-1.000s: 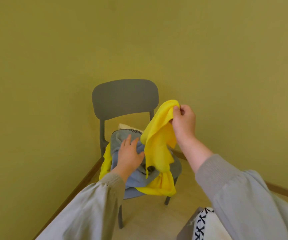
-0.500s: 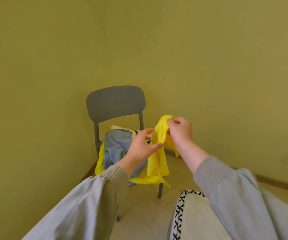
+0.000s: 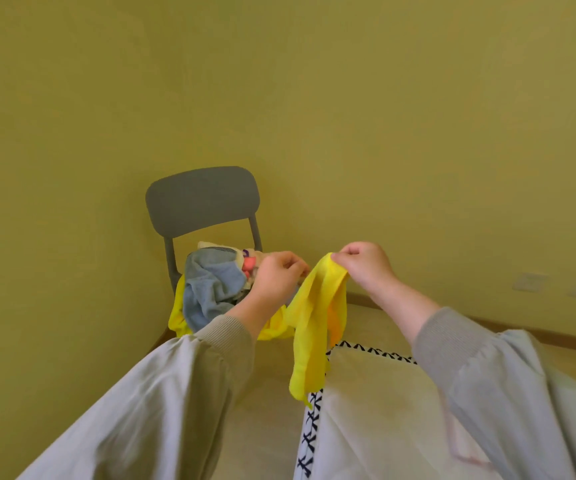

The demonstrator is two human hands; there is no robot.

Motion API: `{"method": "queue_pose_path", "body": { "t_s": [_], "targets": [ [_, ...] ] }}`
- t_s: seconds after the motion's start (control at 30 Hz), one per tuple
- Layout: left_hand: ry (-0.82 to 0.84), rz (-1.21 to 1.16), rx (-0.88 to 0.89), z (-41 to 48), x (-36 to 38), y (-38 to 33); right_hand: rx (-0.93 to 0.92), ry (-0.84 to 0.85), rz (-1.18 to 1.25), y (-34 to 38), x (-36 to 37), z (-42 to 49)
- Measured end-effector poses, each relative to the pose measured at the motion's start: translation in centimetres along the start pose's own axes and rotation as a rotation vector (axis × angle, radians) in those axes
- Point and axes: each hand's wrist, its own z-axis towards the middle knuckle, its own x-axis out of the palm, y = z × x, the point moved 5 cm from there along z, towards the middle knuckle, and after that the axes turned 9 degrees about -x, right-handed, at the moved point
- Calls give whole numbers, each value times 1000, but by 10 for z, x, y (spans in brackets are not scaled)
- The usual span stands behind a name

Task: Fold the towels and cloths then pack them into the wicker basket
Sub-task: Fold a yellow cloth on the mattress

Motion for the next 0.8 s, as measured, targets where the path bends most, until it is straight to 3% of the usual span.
{"method": "queue_pose_path", "body": {
  "t_s": [0.17, 0.43, 0.6, 0.7, 0.8],
  "targets": [
    [286, 109, -57, -35, 44, 16, 80, -13, -1, -22, -12, -27],
    [172, 114, 6, -65, 66, 11, 136, 50, 123, -43, -22, -56],
    [205, -268, -197, -71, 74, 9, 97, 215, 411, -44, -40, -73],
    [253, -406, -297, -73, 84, 6, 6, 322, 297, -53, -50, -82],
    [280, -531, -331, -76, 95, -2, -11, 215, 162, -65, -57, -85]
  ]
}}
